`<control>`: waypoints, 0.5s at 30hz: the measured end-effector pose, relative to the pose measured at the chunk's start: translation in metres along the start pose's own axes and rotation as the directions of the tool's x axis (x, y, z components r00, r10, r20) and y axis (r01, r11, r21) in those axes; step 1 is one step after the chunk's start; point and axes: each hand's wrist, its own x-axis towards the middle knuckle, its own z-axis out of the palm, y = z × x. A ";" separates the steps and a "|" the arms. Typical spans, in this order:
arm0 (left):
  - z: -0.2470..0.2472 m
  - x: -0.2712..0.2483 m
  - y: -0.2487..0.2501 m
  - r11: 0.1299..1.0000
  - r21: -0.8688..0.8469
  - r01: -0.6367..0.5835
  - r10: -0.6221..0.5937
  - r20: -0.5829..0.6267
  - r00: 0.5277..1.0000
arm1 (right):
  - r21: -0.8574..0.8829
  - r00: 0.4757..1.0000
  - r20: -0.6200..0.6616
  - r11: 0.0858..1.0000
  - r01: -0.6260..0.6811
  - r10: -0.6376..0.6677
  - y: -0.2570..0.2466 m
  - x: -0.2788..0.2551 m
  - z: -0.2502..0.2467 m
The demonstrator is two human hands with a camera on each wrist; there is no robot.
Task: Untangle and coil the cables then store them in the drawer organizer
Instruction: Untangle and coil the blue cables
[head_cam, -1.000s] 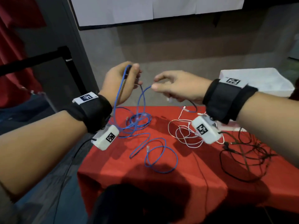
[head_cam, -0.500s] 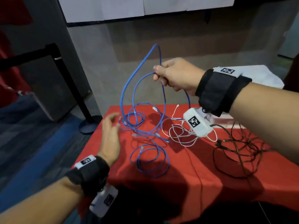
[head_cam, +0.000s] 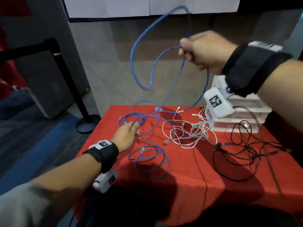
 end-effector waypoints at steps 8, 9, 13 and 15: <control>-0.042 -0.014 -0.083 0.914 -0.004 0.406 -0.405 -0.053 0.913 | -0.142 0.981 -0.194 0.989 -0.032 0.003 -0.003 0.035 -0.068; -0.046 -0.015 -0.084 0.900 0.024 0.434 -0.433 -0.055 0.900 | -0.157 0.981 -0.191 0.987 -0.031 0.000 -0.002 0.036 -0.067; -0.051 -0.011 -0.096 0.838 -0.085 0.539 -0.546 -0.128 0.828 | -0.280 0.985 -0.168 0.960 0.000 -0.049 0.006 0.037 -0.052; -0.053 -0.009 -0.115 0.785 -0.156 0.600 -0.616 -0.090 0.782 | -0.352 0.979 -0.193 0.936 -0.006 -0.066 0.012 0.041 -0.046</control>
